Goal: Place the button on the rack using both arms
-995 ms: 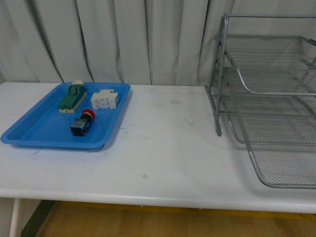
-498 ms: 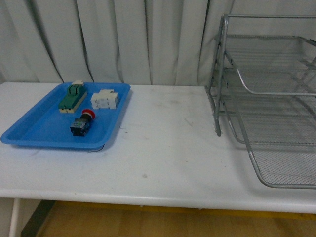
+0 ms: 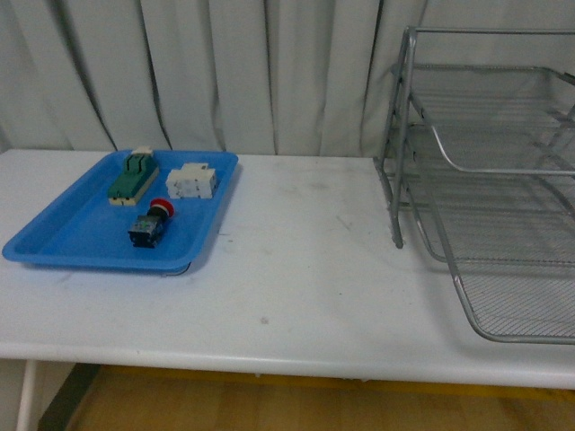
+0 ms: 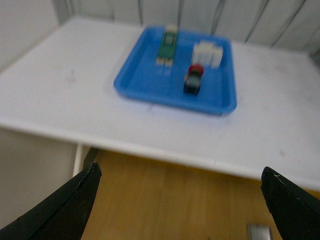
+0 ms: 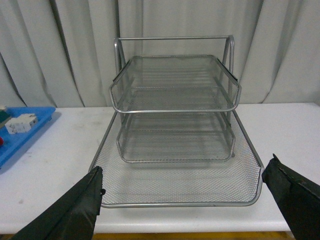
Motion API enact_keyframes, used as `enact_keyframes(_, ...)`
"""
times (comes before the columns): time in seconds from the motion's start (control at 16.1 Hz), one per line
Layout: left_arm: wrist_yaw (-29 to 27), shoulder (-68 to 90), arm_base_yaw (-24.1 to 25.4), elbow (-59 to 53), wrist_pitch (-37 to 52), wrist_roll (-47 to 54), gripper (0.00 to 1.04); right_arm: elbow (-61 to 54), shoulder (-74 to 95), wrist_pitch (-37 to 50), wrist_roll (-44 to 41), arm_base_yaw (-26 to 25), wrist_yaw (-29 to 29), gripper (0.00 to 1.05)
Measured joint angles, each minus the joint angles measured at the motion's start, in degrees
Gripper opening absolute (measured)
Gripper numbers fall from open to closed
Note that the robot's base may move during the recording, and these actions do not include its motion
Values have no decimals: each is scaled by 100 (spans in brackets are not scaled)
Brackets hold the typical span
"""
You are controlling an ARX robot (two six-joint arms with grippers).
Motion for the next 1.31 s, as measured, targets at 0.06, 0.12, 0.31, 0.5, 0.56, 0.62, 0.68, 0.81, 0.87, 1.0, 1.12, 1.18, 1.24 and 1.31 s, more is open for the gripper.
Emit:
enact_keyframes(0.06,-472,671,-313,358,24,-455,98,0,0,4,-7,0,-13,97)
enact_keyframes(0.12,-592,1130,-398,616,498,-706,98,0,0,0,-4,-4,2,98)
enact_keyframes(0.31,190,3305,-59,1152,2573,-544,98,0,0,2,-4,0,-2,98)
enact_keyframes(0.5,758,6236,4,2531,3943,31,98,0,0,0,-7,0,-2,98)
enact_keyframes(0.56,903,7228,22,3268,3803,254,98,0,0,0,-7,0,-2,98)
enact_keyframes(0.62,911,8059,42,3884,3569,435,98,0,0,0,-7,0,-2,98)
enact_keyframes(0.68,898,8953,81,4579,3276,608,98,0,0,0,-7,0,-2,98)
enact_keyframes(0.81,841,10209,236,5694,2761,887,98,0,0,2,-7,0,-2,98)
enact_keyframes(0.87,859,10570,286,6096,2603,942,98,0,0,0,-7,0,-2,98)
enact_keyframes(1.0,863,11005,391,6704,2271,1058,98,0,0,0,-7,0,-2,98)
enact_keyframes(1.12,870,11331,490,7077,1996,1016,98,0,0,0,-7,0,-2,98)
enact_keyframes(1.18,966,11464,511,7195,1840,986,98,0,0,2,-7,0,-2,98)
enact_keyframes(1.24,988,11621,525,7305,1716,988,98,0,0,0,-7,0,-4,98)
enact_keyframes(1.31,1021,11733,544,7414,1622,955,98,0,0,2,-7,0,-2,98)
